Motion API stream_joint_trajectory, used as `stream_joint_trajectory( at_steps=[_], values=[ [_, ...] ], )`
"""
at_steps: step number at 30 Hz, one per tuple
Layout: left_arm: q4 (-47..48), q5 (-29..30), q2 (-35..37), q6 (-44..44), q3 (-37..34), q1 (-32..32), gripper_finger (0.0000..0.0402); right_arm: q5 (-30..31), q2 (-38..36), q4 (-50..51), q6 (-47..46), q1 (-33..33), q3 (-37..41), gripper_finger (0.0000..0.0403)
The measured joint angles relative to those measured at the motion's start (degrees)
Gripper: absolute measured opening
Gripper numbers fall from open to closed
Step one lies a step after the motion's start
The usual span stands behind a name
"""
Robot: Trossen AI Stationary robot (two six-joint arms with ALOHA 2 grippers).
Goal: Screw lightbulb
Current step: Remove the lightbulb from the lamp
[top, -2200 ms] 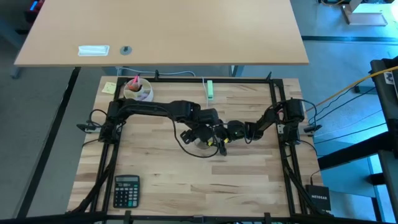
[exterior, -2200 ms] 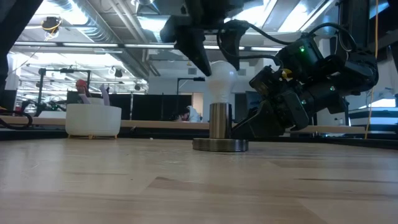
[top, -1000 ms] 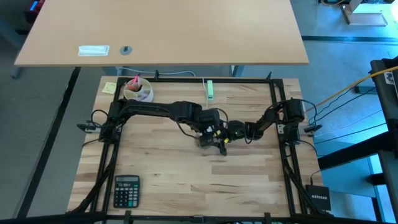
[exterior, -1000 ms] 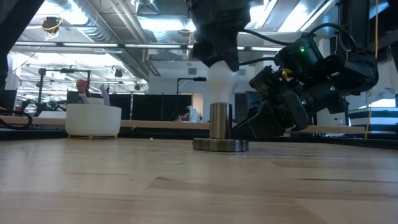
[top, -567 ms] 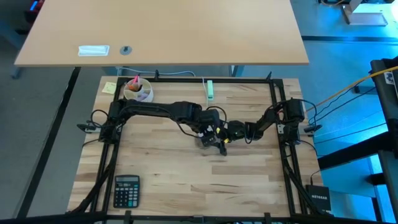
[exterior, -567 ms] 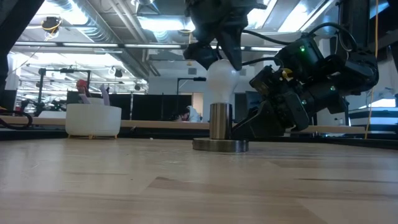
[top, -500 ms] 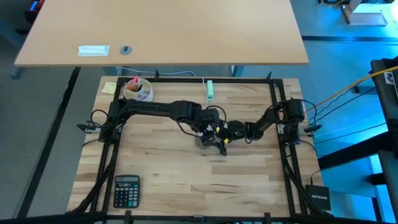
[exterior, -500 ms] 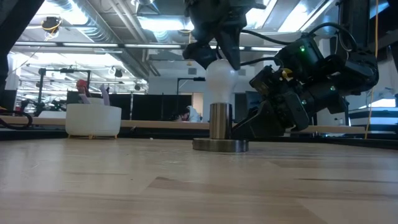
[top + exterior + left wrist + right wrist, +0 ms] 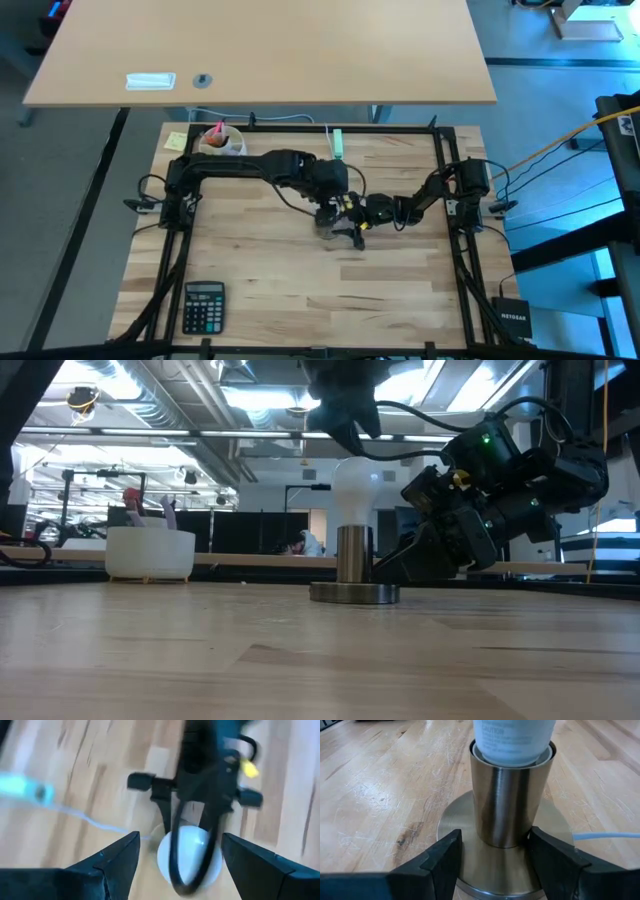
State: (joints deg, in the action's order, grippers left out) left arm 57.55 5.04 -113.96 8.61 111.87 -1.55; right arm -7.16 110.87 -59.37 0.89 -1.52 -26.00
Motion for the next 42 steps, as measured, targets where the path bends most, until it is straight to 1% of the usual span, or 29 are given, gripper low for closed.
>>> stream_joint_trajectory(
  at_steps=[3, 7, 13, 17, 23, 27, 30, 34, 37, 40, 42],
  values=[
    [0.3, 0.0, 0.1, -11.9, 0.0, 0.1, 0.0269, 0.0, 0.0, 0.0, 0.0, 0.0, 0.0, 0.0227],
    [0.4, 0.2, 0.0, -25.4, 0.0, 0.7, 0.0269, 0.0, 0.0, 0.0, 0.0, 0.0, 0.0, 0.0227],
    [1.8, 0.3, -0.2, -43.4, 0.0, 2.1, 0.0269, -0.1, 0.0, 0.0, 0.0, 0.0, 0.0, 0.0227],
    [4.0, 0.4, -1.4, -50.3, 0.0, 2.5, 0.0269, -0.4, 0.0, 0.0, 0.2, 0.0, 0.0, 0.0227],
    [5.2, 2.7, -2.6, -60.2, 0.0, 2.7, 0.0269, -0.5, 0.0, 0.0, 0.5, 0.0, 0.0, 0.0227],
    [4.8, 2.9, -3.0, -63.2, 0.0, 2.7, 0.0269, -0.6, 0.0, 0.0, 0.6, 0.0, 0.0, 0.0227],
    [4.1, 3.5, -3.1, -63.1, 0.0, 2.7, 0.0269, -0.6, 0.0, 0.0, 0.7, 0.0, 0.0, 0.0227],
    [4.8, 9.7, -2.8, -56.5, 0.0, 2.8, 0.0269, -0.8, 0.0, 0.0, 0.6, 0.0, 0.0, 0.0227],
    [7.3, 11.2, -2.0, -49.7, -0.1, 1.7, 0.0269, -0.9, 0.0, 0.0, 0.7, 0.0, 0.0, 0.0227],
    [9.0, 11.1, -1.9, -45.0, -0.1, 0.7, 0.0269, -0.9, 0.0, -0.1, 0.7, 0.0, 0.0, 0.0227],
    [8.8, 8.0, -1.9, -44.6, -0.1, 0.8, 0.0269, -0.9, 0.0, -0.2, 0.7, 0.0, 0.0, 0.0227]
  ],
)
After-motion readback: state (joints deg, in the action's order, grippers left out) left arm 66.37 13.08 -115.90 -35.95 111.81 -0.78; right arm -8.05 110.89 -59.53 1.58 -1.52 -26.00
